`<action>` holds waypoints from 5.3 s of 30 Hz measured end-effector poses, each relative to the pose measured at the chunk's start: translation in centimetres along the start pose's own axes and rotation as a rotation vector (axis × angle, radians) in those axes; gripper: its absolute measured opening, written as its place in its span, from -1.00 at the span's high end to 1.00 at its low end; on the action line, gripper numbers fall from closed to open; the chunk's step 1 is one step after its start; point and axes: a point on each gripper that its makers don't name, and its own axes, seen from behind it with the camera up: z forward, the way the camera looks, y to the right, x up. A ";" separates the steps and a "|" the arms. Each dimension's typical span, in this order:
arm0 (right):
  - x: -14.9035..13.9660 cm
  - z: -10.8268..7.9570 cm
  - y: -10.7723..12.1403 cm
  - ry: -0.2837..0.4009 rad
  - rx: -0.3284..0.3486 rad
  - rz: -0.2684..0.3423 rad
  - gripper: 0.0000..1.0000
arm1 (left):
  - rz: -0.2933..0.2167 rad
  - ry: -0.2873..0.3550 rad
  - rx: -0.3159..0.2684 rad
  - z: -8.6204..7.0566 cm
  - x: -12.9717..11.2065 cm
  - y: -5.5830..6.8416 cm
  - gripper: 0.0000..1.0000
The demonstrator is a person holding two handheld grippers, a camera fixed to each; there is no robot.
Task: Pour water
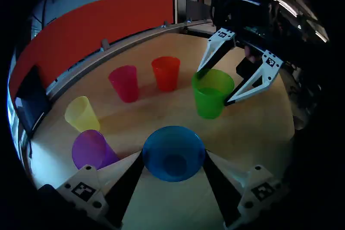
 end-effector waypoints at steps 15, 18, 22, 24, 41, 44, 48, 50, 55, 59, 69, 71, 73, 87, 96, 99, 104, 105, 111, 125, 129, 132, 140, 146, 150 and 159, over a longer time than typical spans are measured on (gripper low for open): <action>-0.9 0.8 -0.4 -0.008 -0.006 0.005 -0.86 | -0.007 -0.055 0.003 -0.6 -1.4 0.3 -0.96; -1.2 1.0 -0.4 -0.010 -0.008 0.008 -0.86 | -0.012 -0.059 0.003 -0.8 -1.7 0.3 -0.95; -1.5 1.2 -0.5 -0.014 -0.008 0.012 -0.86 | -0.015 -0.060 0.010 -1.1 -2.0 0.3 -0.96; -1.6 1.3 -0.6 -0.015 -0.006 0.014 -0.86 | -0.016 -0.061 0.015 -1.2 -2.2 0.2 -0.96; -2.4 0.6 -0.7 -0.018 -0.022 0.028 -0.93 | -0.022 -0.065 0.024 -2.0 -2.6 0.3 -0.95; -2.6 0.5 -0.7 -0.017 -0.027 0.034 -0.99 | -0.023 -0.062 0.024 -2.1 -2.5 0.4 -0.96; -2.7 0.3 -0.7 -0.017 -0.032 0.045 -0.99 | -0.032 -0.061 0.028 -2.3 -2.7 0.3 -0.96; -2.8 0.0 -0.7 -0.015 -0.034 0.050 -1.00 | -0.037 -0.061 0.035 -2.5 -2.8 0.2 -0.96; -3.4 -1.0 -0.6 -0.014 -0.055 0.057 -1.00 | -0.056 -0.056 0.048 -3.1 -3.3 -0.1 -0.96; -3.9 -1.9 -0.5 -0.013 -0.071 0.068 -1.00 | -0.074 -0.051 0.063 -3.8 -3.7 -0.4 -0.96; -4.5 -4.4 -0.2 0.006 -0.135 0.093 -0.99 | -0.110 -0.027 0.124 -5.7 -4.6 -1.3 -0.96; -4.7 -4.9 -0.1 0.010 -0.151 0.100 -0.99 | -0.125 -0.018 0.131 -5.9 -4.8 -1.3 -0.96; -4.8 -5.3 -0.1 0.016 -0.163 0.107 -1.00 | -0.138 -0.010 0.141 -6.2 -4.9 -1.4 -0.96; -4.5 -7.1 1.1 0.081 -0.279 0.174 -0.99 | -0.214 0.047 0.250 -8.5 -5.6 -3.2 -0.96; -4.1 -8.4 3.3 0.122 -0.410 0.225 -0.99 | -0.252 0.096 0.368 -9.9 -6.3 -5.2 -0.96; -3.8 -8.7 3.6 0.141 -0.440 0.242 -0.99 | -0.271 0.126 0.402 -10.4 -6.1 -5.8 -0.97; -3.0 -9.5 4.8 0.186 -0.507 0.276 -0.99 | -0.296 0.179 0.456 -11.4 -5.6 -6.9 -0.97; -2.9 -9.7 5.1 0.196 -0.524 0.280 -0.99 | -0.299 0.192 0.470 -11.6 -5.5 -7.1 -0.97; -2.2 -10.6 6.7 0.254 -0.622 0.304 -0.99 | -0.326 0.275 0.545 -13.1 -4.7 -8.5 -0.97; -1.6 -14.7 10.2 0.406 -0.884 0.375 -0.99 | -0.301 0.477 0.748 -17.2 -1.3 -10.6 -0.96; -1.1 -16.1 10.7 0.456 -0.943 0.383 -0.99 | -0.301 0.529 0.803 -18.4 -0.7 -10.9 -0.96; -0.8 -17.2 10.9 0.489 -0.985 0.379 -1.00 | -0.302 0.562 0.838 -19.2 -0.4 -11.0 -0.96; -0.2 -18.5 10.9 0.545 -1.039 0.368 -0.99 | -0.306 0.609 0.911 -20.4 -0.4 -11.5 -0.96; -0.2 -18.5 10.7 0.558 -1.036 0.390 -0.99 | -0.295 0.610 0.959 -20.5 -1.1 -11.7 -0.96; 0.0 -18.8 10.7 0.571 -1.044 0.388 -0.99 | -0.293 0.609 0.971 -20.4 -1.5 -11.8 -0.96; 0.9 -18.9 10.4 0.579 -1.060 0.357 -0.99 | -0.308 0.639 0.982 -20.2 -1.7 -11.9 -0.96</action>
